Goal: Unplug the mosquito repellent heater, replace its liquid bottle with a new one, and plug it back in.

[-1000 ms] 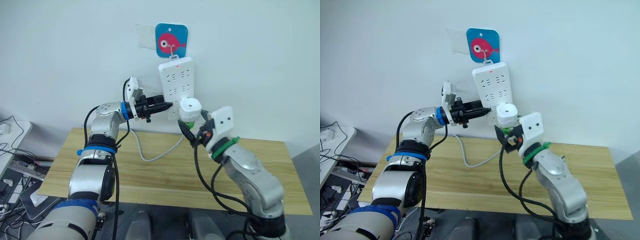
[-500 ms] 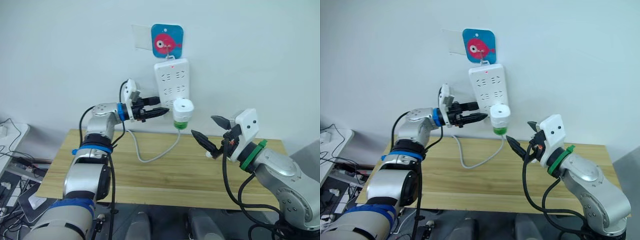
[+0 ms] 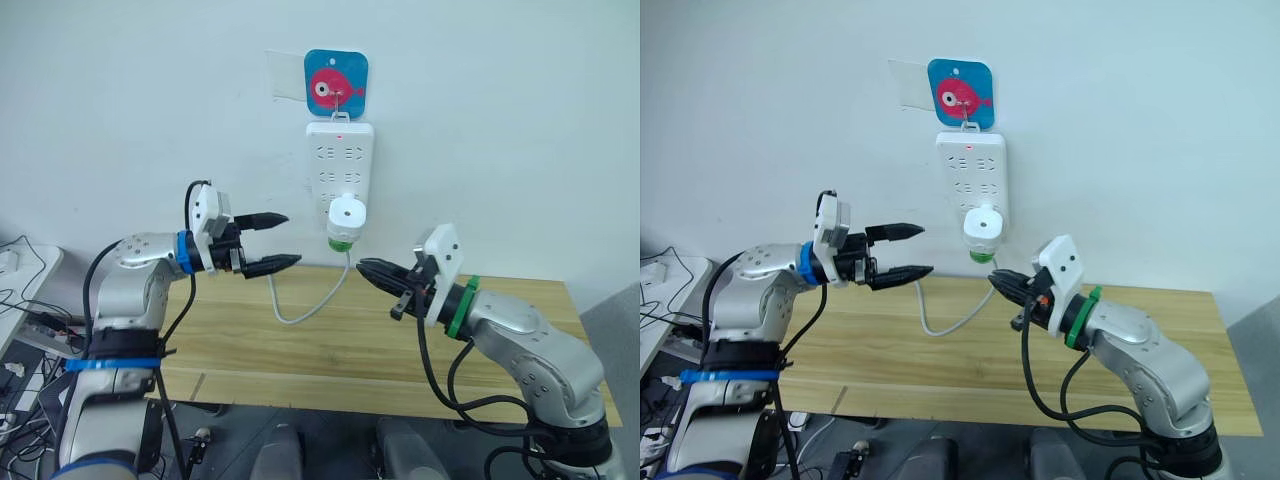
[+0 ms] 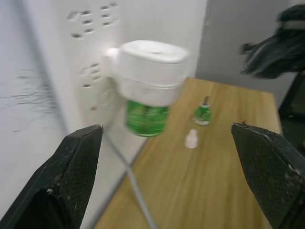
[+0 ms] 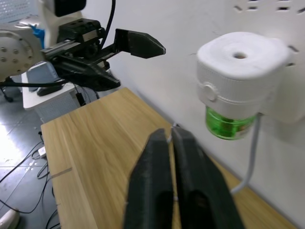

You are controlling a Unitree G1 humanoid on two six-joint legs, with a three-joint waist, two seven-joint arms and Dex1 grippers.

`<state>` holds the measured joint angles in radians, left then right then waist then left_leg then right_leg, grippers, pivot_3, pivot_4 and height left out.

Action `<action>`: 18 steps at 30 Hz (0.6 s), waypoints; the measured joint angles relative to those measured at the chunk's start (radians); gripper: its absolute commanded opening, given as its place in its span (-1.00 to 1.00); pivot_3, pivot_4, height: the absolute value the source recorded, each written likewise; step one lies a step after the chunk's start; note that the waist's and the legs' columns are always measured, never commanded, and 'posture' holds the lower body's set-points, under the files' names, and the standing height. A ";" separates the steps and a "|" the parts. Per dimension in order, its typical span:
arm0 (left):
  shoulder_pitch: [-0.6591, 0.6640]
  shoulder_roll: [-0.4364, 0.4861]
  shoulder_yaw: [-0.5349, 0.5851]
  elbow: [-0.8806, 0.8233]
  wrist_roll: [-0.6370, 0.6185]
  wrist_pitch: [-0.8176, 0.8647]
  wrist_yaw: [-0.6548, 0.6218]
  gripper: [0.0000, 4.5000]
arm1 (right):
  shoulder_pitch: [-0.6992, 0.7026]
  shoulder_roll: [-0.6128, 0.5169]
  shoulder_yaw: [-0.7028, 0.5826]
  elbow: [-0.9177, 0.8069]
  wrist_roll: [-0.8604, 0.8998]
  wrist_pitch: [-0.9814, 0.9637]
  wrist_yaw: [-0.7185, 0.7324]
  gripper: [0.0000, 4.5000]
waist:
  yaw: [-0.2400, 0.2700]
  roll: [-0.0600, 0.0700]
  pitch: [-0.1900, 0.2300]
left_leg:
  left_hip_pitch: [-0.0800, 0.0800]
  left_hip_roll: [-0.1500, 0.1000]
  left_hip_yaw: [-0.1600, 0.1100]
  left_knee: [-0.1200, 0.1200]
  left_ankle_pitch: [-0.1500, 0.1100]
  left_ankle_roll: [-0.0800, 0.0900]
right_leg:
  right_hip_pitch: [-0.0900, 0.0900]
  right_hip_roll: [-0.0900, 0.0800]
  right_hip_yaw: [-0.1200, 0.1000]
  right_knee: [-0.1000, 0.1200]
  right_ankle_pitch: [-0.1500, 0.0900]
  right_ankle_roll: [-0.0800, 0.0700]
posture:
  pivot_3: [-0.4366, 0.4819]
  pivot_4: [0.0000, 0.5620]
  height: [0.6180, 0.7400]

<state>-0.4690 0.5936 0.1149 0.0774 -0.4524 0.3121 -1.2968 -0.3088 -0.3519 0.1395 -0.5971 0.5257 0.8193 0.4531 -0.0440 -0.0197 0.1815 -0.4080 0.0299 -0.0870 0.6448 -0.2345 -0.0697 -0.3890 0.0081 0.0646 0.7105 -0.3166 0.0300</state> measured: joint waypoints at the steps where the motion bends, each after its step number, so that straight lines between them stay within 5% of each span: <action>1: 0.013 0.000 -0.001 -0.026 -0.010 0.013 0.008 1.00 | -0.006 0.010 0.008 0.014 -0.005 -0.007 -0.001 -0.99 | 0.005 0.000 0.000 | 0.000 0.000 0.000 0.000 0.000 0.000 | 0.000 0.000 0.000 0.000 0.000 0.000 | 0.19 -0.40 1.00; 18: 0.075 0.018 0.005 -0.142 -0.059 0.058 0.087 1.00 | -0.098 0.142 0.080 0.169 -0.177 -0.110 -0.106 -0.99 | 0.015 0.000 0.001 | 0.000 0.000 0.001 -0.001 0.000 0.000 | 0.000 0.000 0.000 -0.002 0.000 -0.001 | 0.17 -0.41 1.00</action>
<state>-0.3940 0.6116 0.1196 -0.0645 -0.5111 0.3699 -1.2094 -0.4068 -0.2103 0.2193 -0.4278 0.3490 0.7093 0.3472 -0.0288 -0.0192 0.1827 -0.4078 0.0297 -0.0864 0.6434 -0.2346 -0.0697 -0.3891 0.0082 0.0645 0.7089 -0.3170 0.0294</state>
